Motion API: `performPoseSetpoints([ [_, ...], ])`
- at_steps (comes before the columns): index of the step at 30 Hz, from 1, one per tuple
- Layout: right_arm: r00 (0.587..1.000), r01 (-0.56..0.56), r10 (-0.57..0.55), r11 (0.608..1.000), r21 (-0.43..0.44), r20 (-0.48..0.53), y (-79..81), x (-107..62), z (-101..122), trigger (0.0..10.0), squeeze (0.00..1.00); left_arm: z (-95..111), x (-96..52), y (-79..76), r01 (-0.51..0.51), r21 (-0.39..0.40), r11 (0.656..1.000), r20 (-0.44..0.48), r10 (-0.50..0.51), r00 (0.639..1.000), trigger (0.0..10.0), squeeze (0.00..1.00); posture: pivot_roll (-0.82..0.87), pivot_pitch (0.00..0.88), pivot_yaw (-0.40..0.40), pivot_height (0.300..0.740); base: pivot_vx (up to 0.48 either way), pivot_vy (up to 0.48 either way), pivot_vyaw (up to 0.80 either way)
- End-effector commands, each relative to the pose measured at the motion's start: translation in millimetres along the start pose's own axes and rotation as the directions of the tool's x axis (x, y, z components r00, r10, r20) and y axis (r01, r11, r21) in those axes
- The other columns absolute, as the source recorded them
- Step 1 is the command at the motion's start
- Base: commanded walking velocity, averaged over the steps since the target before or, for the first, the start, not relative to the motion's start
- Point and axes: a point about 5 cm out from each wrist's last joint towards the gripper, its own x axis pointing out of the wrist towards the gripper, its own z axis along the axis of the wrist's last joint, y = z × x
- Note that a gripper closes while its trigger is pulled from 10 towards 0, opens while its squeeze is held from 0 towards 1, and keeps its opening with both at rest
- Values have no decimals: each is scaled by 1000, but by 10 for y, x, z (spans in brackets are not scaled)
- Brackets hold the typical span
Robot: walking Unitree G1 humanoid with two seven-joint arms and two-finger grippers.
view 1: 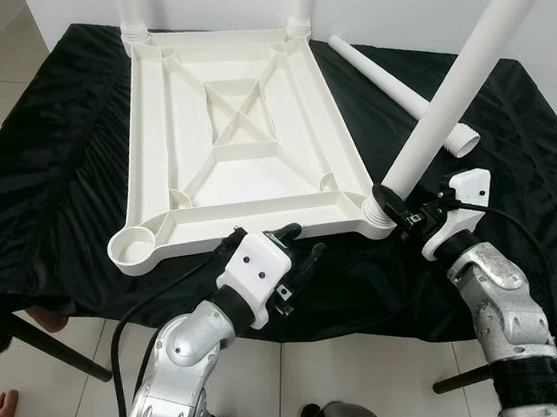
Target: Building children table
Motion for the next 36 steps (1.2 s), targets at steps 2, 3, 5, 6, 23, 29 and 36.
performPoseSetpoints([
  [2, 995, 95, -95, 995, -7, 22, -7, 7, 63, 10000, 0, -21, 11, 7, -49, -13, 999, -8, 49, 999, 10000, 0, 18, 86, -108, 740, 0, 0, 0],
  [3, 988, 150, -150, 989, 2, 19, 31, 22, 40, 10000, 0, -20, 12, 6, -49, -12, 999, -8, 49, 999, 10000, 0, 23, 84, -110, 740, 0, 0, 0],
  [5, 980, 197, -197, 980, 6, 5, 89, 44, 7, 10000, 0, -18, 12, 5, -50, -12, 999, -7, 50, 999, 10000, 0, 22, 86, -109, 740, 0, 0, 0],
  [6, 980, 197, -197, 980, 6, 5, 89, 44, 7, 10000, 0, -18, 12, 5, -50, -12, 999, -7, 50, 999, 10000, 0, 22, 86, -109, 740, 0, 0, 0],
  [23, 956, 289, -288, 957, 9, -51, 439, 79, -36, 10000, 0, -22, 3, 3, -51, -14, 999, -10, 51, 999, 10000, 0, 29, 88, -116, 740, 0, 0, 0],
  [29, 967, 251, -250, 968, 20, -51, 443, 53, -13, 10000, 1000, -24, 2, 5, -53, -13, 999, -10, 53, 999, 10000, 0, 30, 81, -118, 740, 0, 0, 0],
  [36, 984, 179, -178, 982, 63, -24, 443, 6, 40, 10000, 1000, -28, -3, 9, -54, -17, 998, -9, 54, 999, 10000, 0, 29, 75, -118, 740, 0, 0, 0],
])
